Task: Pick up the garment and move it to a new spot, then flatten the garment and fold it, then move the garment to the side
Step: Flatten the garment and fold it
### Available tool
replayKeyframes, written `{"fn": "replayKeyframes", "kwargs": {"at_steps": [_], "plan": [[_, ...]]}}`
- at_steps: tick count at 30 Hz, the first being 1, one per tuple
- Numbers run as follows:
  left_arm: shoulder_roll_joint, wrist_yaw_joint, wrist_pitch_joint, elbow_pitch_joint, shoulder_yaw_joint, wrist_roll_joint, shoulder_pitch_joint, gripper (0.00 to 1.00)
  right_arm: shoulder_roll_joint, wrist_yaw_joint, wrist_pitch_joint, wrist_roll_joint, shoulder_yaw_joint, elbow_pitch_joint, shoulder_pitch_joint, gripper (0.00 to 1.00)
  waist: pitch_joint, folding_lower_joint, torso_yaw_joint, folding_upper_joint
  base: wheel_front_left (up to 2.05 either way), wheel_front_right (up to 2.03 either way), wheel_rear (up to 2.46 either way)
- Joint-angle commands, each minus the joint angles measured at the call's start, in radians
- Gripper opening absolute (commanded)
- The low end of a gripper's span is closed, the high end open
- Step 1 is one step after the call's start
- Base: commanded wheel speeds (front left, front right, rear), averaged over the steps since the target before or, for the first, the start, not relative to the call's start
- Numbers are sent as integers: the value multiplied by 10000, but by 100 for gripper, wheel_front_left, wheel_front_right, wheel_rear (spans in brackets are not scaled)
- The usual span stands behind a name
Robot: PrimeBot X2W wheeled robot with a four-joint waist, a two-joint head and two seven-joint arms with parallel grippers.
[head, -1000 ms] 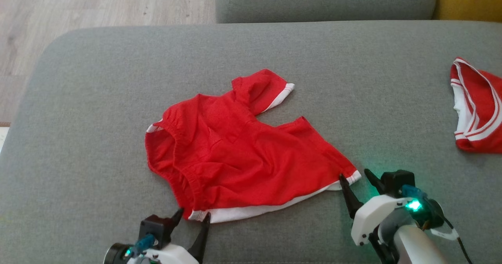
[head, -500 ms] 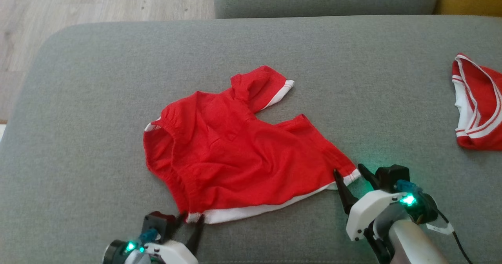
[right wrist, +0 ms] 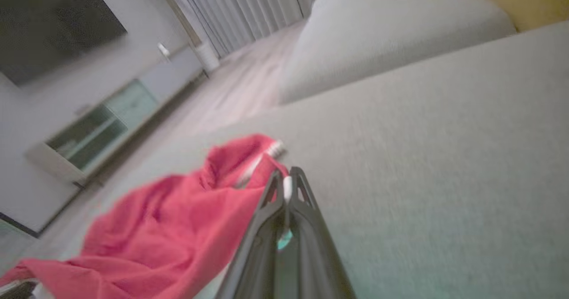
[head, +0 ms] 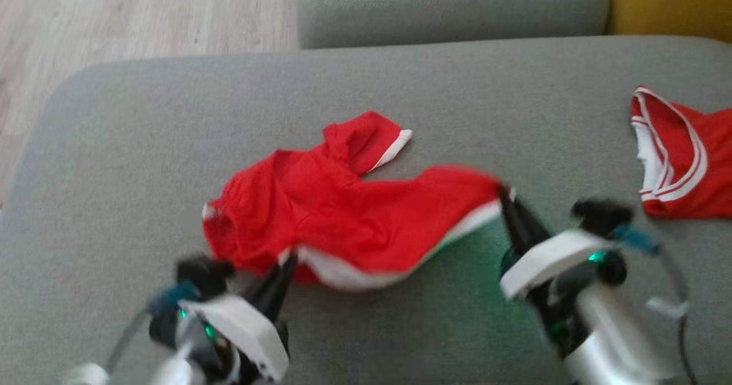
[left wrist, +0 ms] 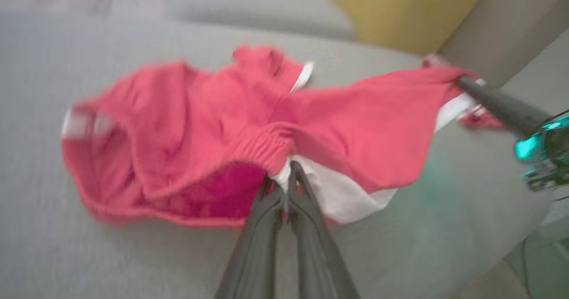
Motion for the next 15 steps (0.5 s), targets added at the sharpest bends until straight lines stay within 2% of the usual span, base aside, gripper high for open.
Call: {"fn": "replayKeyframes", "kwargs": {"at_steps": [1, 5, 8, 12, 13, 15], "plan": [[176, -72, 309, -1174, 436, -370, -416, 0, -276, -7, 247, 565, -20, -1078, -311, 0, -142, 0, -112, 0, 0, 0, 0], [291, -134, 1606, -4247, 703, -2059, -628, 0, -627, -7, 1449, 2433, -1169, -4028, 81, 0, -356, 0, -277, 0, 0, 0, 0], [252, 63, 2403, -6112, 1046, -3085, -1142, 0, -615, -7, 2426, 3173, -2249, -6008, 275, 0, -432, 0, -431, 0, 0, 0, 0], [7, 671, 3371, -7603, 1364, -4303, -2309, 0, -296, -7, 3758, 3665, -3396, -8134, 78, 0, -420, 0, -651, 0, 0, 0, 0], [7, 671, 3371, -7603, 1364, -4303, -2309, 0, -296, -7, 3758, 3665, -3396, -8134, 78, 0, -420, 0, -651, 0, 0, 0, 0], [-144, 1116, 3771, -7955, 1536, -4818, -3031, 0, -134, -7, 4391, 3903, -3811, -8927, -253, 0, -341, 0, -796, 0, 0, 0, 0]]}}
